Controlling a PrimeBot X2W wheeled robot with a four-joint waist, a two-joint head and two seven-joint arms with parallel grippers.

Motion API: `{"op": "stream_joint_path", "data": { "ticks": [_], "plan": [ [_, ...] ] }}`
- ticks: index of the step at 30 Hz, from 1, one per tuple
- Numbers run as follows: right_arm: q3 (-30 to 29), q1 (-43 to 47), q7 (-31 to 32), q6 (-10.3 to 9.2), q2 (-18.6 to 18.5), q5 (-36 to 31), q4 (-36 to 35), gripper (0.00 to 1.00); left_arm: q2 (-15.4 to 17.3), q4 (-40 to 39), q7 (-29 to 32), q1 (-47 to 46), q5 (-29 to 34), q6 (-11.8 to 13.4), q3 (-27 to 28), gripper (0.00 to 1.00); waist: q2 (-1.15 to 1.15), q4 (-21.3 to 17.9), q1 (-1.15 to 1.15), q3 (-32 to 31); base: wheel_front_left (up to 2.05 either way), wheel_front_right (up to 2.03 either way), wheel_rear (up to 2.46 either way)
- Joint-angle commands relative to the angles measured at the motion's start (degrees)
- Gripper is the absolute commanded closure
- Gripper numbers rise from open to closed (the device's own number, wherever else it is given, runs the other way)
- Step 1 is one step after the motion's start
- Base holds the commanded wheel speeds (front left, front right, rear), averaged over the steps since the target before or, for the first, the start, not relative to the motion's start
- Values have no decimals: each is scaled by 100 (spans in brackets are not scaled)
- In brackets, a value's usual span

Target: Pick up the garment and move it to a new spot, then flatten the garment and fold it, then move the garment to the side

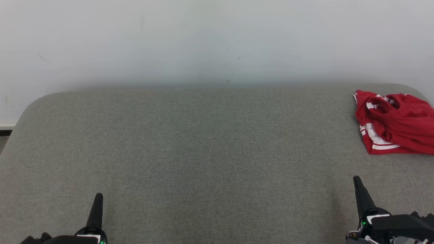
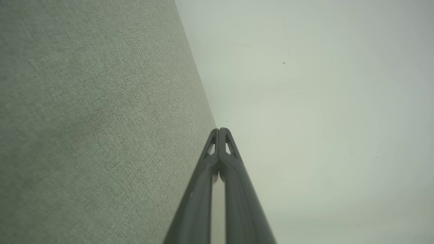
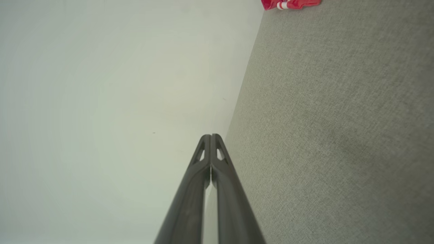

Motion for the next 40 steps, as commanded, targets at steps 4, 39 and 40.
{"op": "stream_joint_path", "data": {
  "ticks": [4,39,40],
  "plan": [
    [-45,-92,66,-9,15,269,-13,100,-4,-3,76,-113,-296,6,33,100,0,-4,0,7,0,0,0],
    [-165,-219,335,-12,42,1195,34,100,-9,29,338,-235,-1354,7,97,100,0,-26,0,47,0,0,0],
    [-166,-218,335,-12,42,1194,35,100,-9,27,338,-235,-1354,7,97,100,0,-26,0,47,0,0,0]
  ]
}}
